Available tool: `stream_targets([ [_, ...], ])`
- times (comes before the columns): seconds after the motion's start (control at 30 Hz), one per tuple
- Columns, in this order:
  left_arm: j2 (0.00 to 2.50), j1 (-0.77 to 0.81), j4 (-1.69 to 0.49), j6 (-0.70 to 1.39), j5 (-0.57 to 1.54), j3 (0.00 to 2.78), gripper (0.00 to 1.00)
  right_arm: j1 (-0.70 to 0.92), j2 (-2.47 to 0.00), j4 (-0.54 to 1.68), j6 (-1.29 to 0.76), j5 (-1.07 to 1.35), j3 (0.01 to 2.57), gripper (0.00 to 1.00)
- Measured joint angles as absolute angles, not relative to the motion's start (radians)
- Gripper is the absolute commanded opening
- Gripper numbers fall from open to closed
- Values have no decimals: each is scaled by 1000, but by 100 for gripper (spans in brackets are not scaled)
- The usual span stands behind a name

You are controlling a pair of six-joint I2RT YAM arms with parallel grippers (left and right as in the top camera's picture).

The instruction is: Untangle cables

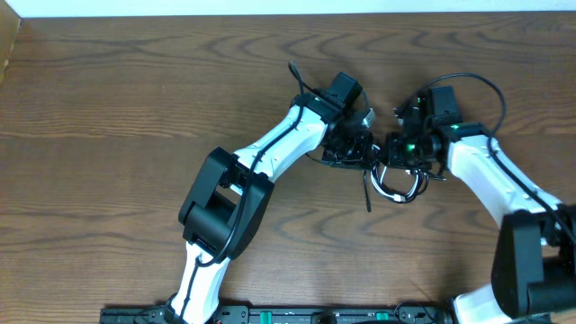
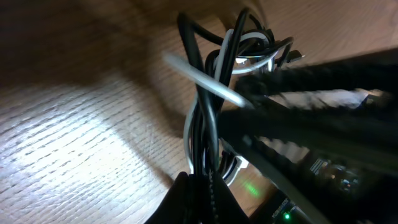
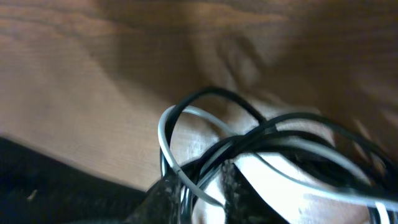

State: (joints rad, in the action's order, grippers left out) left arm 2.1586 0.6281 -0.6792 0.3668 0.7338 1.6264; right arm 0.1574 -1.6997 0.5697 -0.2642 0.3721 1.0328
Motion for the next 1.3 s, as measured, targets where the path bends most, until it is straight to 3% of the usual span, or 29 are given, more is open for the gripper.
stream_targets([
  [0.13, 2159, 618, -696, 367, 734, 1626, 8, 163, -1742, 521, -245, 350, 1033, 1],
  [0.5, 2159, 562, -742, 366, 706, 1626, 7, 153, -1723, 542, -241, 289, 1033, 1],
  [0.93, 2159, 514, -836, 258, 591, 1626, 7, -28, -1262, 679, -423, 392, 1079, 1],
  [1.07, 2159, 514, -846, 189, 599, 1626, 7, -33, -1216, 722, -439, 408, 1079, 10],
  [1.23, 2159, 498, -845, 68, 766, 1626, 7, 12, -1283, 730, -416, 430, 1077, 17],
  [1.3, 2159, 479, -845, 26, 864, 1626, 8, 34, -1335, 727, -397, 456, 1076, 27],
])
